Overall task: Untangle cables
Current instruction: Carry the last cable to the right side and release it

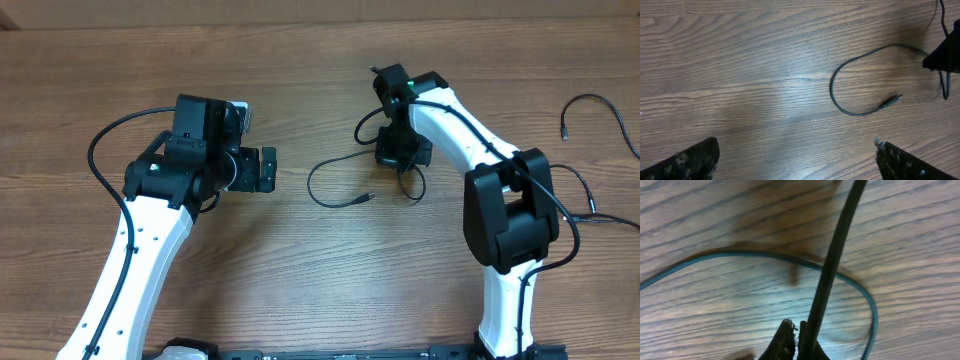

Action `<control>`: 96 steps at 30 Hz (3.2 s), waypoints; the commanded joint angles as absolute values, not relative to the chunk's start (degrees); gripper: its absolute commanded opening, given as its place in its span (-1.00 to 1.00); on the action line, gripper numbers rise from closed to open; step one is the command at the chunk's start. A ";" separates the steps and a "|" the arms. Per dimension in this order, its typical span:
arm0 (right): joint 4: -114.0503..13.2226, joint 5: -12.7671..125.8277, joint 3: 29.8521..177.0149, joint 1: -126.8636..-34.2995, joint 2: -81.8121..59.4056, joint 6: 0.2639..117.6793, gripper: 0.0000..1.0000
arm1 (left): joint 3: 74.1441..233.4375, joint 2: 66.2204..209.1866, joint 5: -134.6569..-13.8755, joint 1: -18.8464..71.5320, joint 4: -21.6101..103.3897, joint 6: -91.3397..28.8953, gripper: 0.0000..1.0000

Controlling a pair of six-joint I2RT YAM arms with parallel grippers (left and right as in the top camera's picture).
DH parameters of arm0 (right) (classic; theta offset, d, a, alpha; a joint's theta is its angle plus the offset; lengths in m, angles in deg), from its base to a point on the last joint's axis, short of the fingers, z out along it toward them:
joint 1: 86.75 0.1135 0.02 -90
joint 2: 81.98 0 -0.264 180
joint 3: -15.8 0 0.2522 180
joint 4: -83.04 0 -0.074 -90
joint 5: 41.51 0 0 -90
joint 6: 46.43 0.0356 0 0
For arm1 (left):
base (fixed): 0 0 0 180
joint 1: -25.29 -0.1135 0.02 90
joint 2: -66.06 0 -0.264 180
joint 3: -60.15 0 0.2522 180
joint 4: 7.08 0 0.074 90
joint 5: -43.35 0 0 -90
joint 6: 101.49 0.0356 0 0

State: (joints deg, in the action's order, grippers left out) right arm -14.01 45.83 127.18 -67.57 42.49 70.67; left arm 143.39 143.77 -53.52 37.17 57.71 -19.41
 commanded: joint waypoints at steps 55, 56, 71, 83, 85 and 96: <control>-43.30 31.54 170.52 -107.15 55.97 61.51 0.37 | 143.80 143.97 -53.74 36.93 57.45 -19.19 1.00; -42.56 31.54 170.52 -107.15 55.95 61.46 0.85 | 143.80 143.97 -53.74 36.93 57.45 -19.19 1.00; -27.32 56.65 170.70 -107.10 46.03 61.09 1.00 | 143.80 143.97 -53.74 36.93 57.45 -19.19 1.00; -8.79 62.29 170.57 -107.02 44.15 61.09 1.00 | 143.80 143.97 -53.74 36.93 57.45 -19.19 0.99; -8.70 62.29 170.57 -107.02 44.15 61.09 1.00 | 143.80 143.97 -53.74 36.93 57.45 -19.19 1.00; -8.72 62.29 170.57 -107.02 44.15 61.09 1.00 | 143.80 143.97 -53.74 36.93 57.45 -19.19 1.00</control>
